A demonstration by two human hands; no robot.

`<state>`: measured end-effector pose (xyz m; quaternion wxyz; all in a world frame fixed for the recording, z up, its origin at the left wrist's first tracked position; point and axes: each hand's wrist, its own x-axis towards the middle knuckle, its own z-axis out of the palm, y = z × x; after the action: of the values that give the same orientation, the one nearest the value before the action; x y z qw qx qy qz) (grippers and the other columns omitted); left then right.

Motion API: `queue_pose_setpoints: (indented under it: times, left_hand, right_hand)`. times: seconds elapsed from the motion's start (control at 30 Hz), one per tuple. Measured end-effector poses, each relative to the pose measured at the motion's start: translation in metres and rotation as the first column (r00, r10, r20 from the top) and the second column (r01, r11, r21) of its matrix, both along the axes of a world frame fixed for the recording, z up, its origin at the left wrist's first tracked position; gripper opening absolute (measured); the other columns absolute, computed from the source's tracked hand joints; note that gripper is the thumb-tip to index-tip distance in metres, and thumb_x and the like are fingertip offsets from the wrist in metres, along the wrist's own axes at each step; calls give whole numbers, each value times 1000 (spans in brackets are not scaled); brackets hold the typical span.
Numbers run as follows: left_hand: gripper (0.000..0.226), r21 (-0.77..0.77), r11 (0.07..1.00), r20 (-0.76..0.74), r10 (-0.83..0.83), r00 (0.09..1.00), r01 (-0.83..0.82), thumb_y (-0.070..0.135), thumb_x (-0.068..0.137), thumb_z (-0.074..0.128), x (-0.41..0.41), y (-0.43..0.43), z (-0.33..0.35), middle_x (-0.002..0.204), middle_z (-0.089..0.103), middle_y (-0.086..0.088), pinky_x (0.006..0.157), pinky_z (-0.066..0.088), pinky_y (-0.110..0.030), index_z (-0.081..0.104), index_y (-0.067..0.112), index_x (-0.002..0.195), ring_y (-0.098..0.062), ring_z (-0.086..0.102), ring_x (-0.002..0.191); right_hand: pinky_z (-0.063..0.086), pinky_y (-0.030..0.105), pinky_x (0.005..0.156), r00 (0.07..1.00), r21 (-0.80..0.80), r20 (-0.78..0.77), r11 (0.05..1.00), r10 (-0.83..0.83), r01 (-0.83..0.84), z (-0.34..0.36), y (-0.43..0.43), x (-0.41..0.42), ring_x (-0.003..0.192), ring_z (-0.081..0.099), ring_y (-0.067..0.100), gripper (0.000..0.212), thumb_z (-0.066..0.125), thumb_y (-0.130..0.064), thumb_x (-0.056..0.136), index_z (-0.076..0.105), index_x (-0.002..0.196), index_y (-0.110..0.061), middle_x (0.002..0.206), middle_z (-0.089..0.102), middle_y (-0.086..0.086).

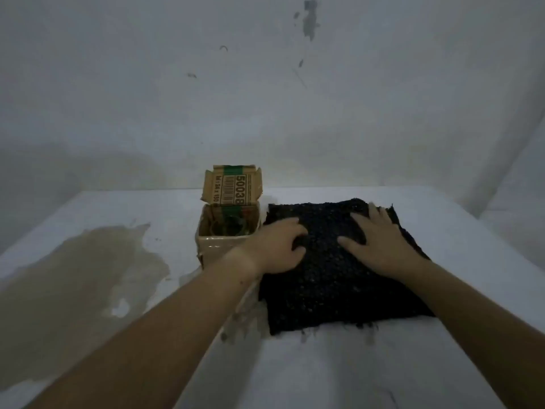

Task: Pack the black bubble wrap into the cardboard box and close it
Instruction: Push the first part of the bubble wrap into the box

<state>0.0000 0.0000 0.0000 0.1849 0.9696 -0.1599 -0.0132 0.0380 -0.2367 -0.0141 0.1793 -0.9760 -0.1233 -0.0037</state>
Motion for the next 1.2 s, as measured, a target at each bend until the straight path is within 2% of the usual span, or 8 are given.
queue_pose_setpoints:
  times: [0.2, 0.37, 0.53, 0.67, 0.77, 0.87, 1.1, 1.2]
  left_hand:
    - [52, 70, 983, -304, 186, 934, -172, 29, 102, 41, 11, -13, -47, 161, 12, -10, 118, 25, -44, 25, 11, 149, -35, 18, 147]
    - [36, 8, 946, -209, 320, 924, -325, 29, 100, 44, 17, -18, -70, 151, 25, -17, 101, 41, -37, 41, 10, 131, -33, 44, 124]
    - [13, -224, 897, -32, 385, 922, -382, 16, 92, 60, 13, -21, -75, 118, 50, -8, 76, 38, -23, 49, 16, 98, -16, 50, 92]
    - [20, -351, 890, 86, 341, 936, -292, 2, 88, 60, 7, -26, -76, 117, 45, 1, 85, 38, -17, 54, 15, 102, -14, 52, 101]
    - [31, -369, 859, -4, 380, 925, -355, 23, 93, 62, 9, -29, -75, 145, 32, -3, 106, 34, -24, 50, 17, 121, -19, 38, 135]
    - [57, -440, 780, -171, 414, 894, -445, 46, 96, 53, 7, -31, -68, 160, 18, -2, 116, 23, -30, 35, 18, 142, -17, 16, 149]
    - [70, -536, 711, -359, 297, 885, -456, 78, 88, 28, -12, -30, -35, 127, 56, -4, 86, 37, -31, 44, 29, 135, -20, 56, 113]
    - [95, -574, 527, -626, 210, 751, -627, 92, 72, 26, -14, -29, -28, 114, 65, -3, 86, 47, -34, 48, 18, 128, -19, 67, 97]
  right_hand:
    - [5, 52, 120, 990, -105, -100, 991, -97, 86, -56, -33, -1, 149, -7, 30, 83, 39, -67, 90, 18, 154, -20, 163, -7, 10]
    - [8, 50, 119, 997, 28, 11, 996, -80, 80, -79, -41, -4, 150, 6, 29, 69, 50, -64, 88, 40, 145, -26, 163, 12, 7]
    - [39, 47, 108, 979, 193, 183, 980, -90, 54, -80, -43, -5, 135, 44, 22, 15, 67, -42, 84, 61, 94, -32, 136, 57, 4]
    - [46, 40, 99, 958, 232, 273, 972, -89, 24, -73, -40, -9, 123, 55, 15, 16, 71, -25, 84, 58, 76, -30, 116, 69, 0]
    - [47, 39, 97, 939, 325, 327, 946, -105, -8, -68, -38, -11, 125, 53, 11, 18, 69, -20, 86, 57, 76, -29, 109, 69, -6]
    - [40, 33, 101, 929, 489, 333, 872, -163, -22, -57, -33, -18, 129, 46, 8, 14, 63, -15, 90, 58, 81, -24, 122, 62, -7]
    - [42, 38, 104, 918, 803, 209, 595, -338, 36, -15, -26, -48, 124, 52, 9, 11, 58, -18, 96, 62, 88, -25, 132, 58, -5]
    - [45, 39, 103, 918, 907, 132, 419, -373, 40, 4, -19, -57, 114, 57, -1, 8, 57, -21, 97, 64, 91, -22, 122, 62, -14]
